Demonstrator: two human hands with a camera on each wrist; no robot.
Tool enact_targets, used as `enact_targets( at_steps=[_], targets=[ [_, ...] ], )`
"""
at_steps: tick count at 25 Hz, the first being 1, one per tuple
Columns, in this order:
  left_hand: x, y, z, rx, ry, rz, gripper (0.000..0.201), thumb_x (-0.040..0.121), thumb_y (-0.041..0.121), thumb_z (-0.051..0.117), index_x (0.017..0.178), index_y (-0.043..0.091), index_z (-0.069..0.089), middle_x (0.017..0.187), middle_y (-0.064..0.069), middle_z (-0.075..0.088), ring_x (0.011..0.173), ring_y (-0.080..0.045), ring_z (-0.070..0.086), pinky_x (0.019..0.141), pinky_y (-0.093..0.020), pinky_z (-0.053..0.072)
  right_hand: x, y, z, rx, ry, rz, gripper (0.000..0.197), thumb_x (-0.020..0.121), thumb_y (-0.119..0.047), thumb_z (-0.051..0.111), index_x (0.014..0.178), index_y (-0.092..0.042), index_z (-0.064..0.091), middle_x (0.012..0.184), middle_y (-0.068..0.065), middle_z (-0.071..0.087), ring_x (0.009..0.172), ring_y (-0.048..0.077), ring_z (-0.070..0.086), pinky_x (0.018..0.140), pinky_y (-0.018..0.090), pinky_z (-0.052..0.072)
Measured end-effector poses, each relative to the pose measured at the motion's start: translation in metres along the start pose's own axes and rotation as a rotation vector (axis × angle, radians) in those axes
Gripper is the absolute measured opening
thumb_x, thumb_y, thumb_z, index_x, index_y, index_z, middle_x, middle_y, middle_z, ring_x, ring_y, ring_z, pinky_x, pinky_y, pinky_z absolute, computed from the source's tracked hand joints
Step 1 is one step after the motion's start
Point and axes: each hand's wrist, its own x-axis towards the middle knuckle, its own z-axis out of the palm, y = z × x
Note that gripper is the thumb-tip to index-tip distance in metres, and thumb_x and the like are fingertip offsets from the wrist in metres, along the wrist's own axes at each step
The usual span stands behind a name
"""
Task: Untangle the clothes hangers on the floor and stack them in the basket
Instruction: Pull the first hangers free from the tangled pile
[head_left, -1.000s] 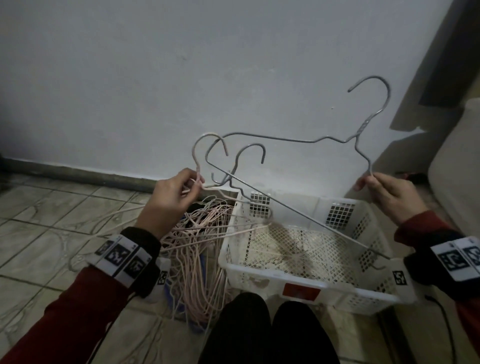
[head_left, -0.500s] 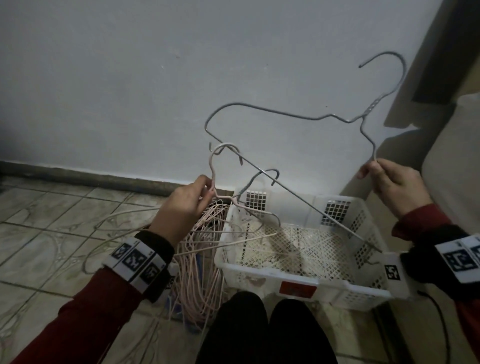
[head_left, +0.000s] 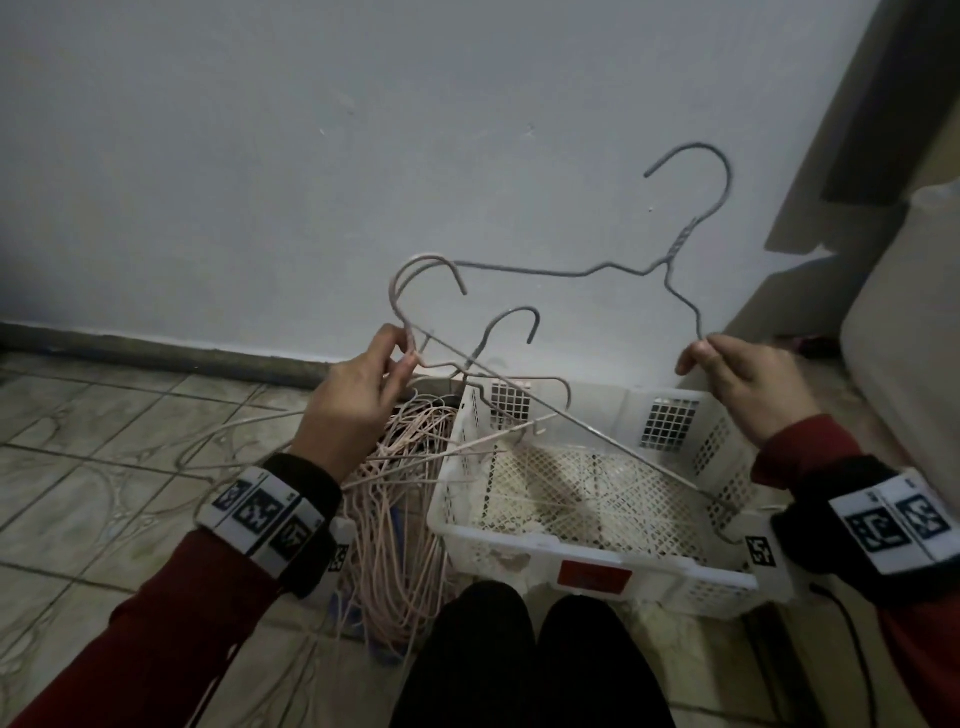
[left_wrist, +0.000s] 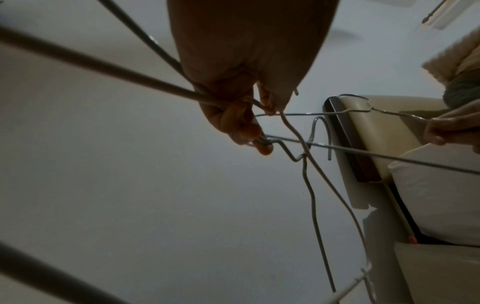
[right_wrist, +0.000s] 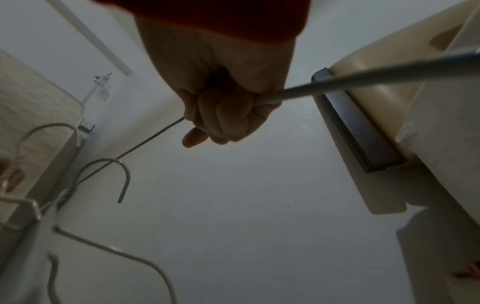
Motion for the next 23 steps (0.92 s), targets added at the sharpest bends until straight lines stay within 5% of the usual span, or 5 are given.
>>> enact_targets(
  at_steps=[5,10,14,20,23],
  targets=[
    [-0.003,-0.004,0.006,-0.018,-0.057,-0.003,0.007,0.096,0.028,0.043,0.098,0.022,0.045,0.079,0.003,0.068,0.065,-0.008,0.064,0.056,-0.018,0.043,0.011,-0.007,-0.012,0.036,0.145,-0.003,0.036,0.086,-0.034,0.034,0.076,-0.014,0.062,0.053,0.012,0.045,0.054,0.014,0.043,0.056,0.005,0.034],
    [0.005,-0.020,0.004,-0.118,-0.082,-0.171,0.012,0.088,0.021,0.059,0.093,0.020,0.048,0.067,0.013,0.060,0.057,0.012,0.057,0.054,-0.002,0.038,0.015,0.003,-0.029,0.116,0.305,-0.063,0.023,0.087,-0.047,0.040,0.077,-0.031,0.054,0.056,-0.009,0.058,0.050,-0.008,0.049,0.053,0.006,0.035],
    [0.019,-0.033,-0.006,-0.163,-0.169,-0.352,0.004,0.086,0.018,0.061,0.083,0.020,0.061,0.065,0.012,0.056,0.059,0.003,0.048,0.066,-0.020,0.040,0.002,0.010,-0.041,0.208,0.361,-0.065,0.018,0.077,-0.068,0.046,0.081,-0.050,0.049,0.065,-0.032,0.059,0.061,-0.013,0.056,0.060,0.008,0.046],
    [0.037,-0.041,-0.044,0.063,-0.268,-0.243,0.023,0.092,0.023,0.052,0.091,0.006,0.068,0.072,-0.002,0.060,0.072,-0.015,0.053,0.064,-0.026,0.037,-0.015,0.044,-0.052,0.255,0.461,-0.003,0.026,0.082,-0.058,0.054,0.091,-0.035,0.060,0.082,0.002,0.068,0.077,0.036,0.065,0.070,0.053,0.053],
    [0.042,-0.039,-0.059,0.118,-0.281,-0.237,0.025,0.093,0.025,0.049,0.090,0.007,0.066,0.078,-0.005,0.063,0.072,-0.019,0.054,0.063,-0.027,0.038,-0.021,0.047,-0.055,0.353,0.413,0.033,0.024,0.080,-0.062,0.053,0.087,-0.040,0.058,0.078,-0.020,0.066,0.069,0.004,0.063,0.064,0.027,0.053]
  ],
)
